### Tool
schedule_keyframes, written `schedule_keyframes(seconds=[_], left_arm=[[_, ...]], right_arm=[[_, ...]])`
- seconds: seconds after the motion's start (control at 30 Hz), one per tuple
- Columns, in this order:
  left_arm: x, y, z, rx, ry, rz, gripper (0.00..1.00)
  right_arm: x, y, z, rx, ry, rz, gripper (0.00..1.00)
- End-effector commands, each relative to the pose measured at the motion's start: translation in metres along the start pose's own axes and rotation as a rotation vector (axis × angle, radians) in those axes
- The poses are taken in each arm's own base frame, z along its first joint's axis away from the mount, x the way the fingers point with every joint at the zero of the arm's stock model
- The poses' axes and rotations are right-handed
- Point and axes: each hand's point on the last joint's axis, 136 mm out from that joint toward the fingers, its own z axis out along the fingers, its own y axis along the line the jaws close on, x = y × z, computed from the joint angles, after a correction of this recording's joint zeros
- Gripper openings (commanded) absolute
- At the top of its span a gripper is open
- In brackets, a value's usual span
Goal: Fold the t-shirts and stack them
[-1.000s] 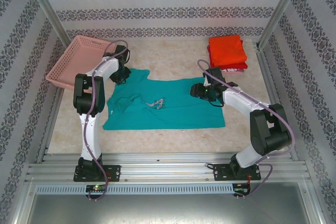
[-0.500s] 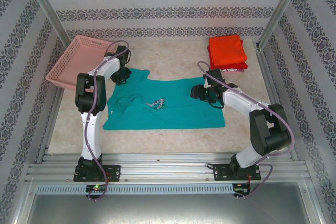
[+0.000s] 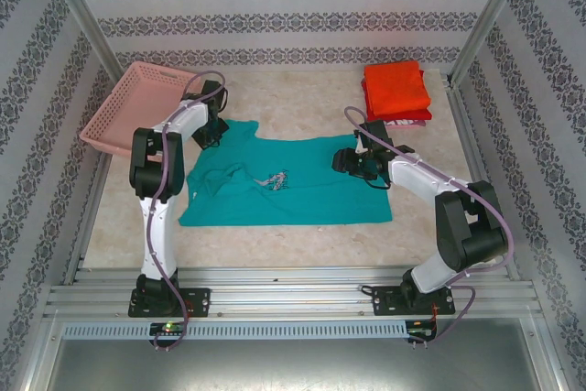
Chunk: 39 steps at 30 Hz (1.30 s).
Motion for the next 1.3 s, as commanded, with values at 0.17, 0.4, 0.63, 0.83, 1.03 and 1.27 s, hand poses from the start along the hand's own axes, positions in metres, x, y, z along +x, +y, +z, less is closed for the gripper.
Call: schedule_keyframes(seconds=[0.17, 0.4, 0.63, 0.83, 1.03, 1.27], left_arm=[[-0.005, -0.003, -0.033, 0.066, -0.006, 0.001, 0.00], [-0.013, -0.012, -0.064, 0.159, -0.041, -0.021, 0.00], [-0.013, -0.009, -0.070, 0.169, -0.050, -0.028, 0.00], [-0.010, -0.008, -0.068, 0.172, -0.041, -0.024, 0.00], [-0.007, -0.007, -0.065, 0.174, -0.031, -0.027, 0.00], [-0.006, -0.007, -0.063, 0.179, -0.029, -0.027, 0.00]], right_arm=[[-0.045, -0.024, -0.011, 0.109, -0.101, 0.078, 0.57], [-0.088, -0.067, 0.001, 0.293, -0.153, 0.173, 0.49], [-0.117, -0.082, 0.027, 0.370, -0.155, 0.240, 0.40], [-0.129, -0.095, 0.044, 0.444, -0.127, 0.260, 0.37], [-0.132, -0.104, 0.057, 0.481, -0.093, 0.257, 0.36], [-0.133, -0.117, 0.071, 0.523, -0.071, 0.267, 0.36]])
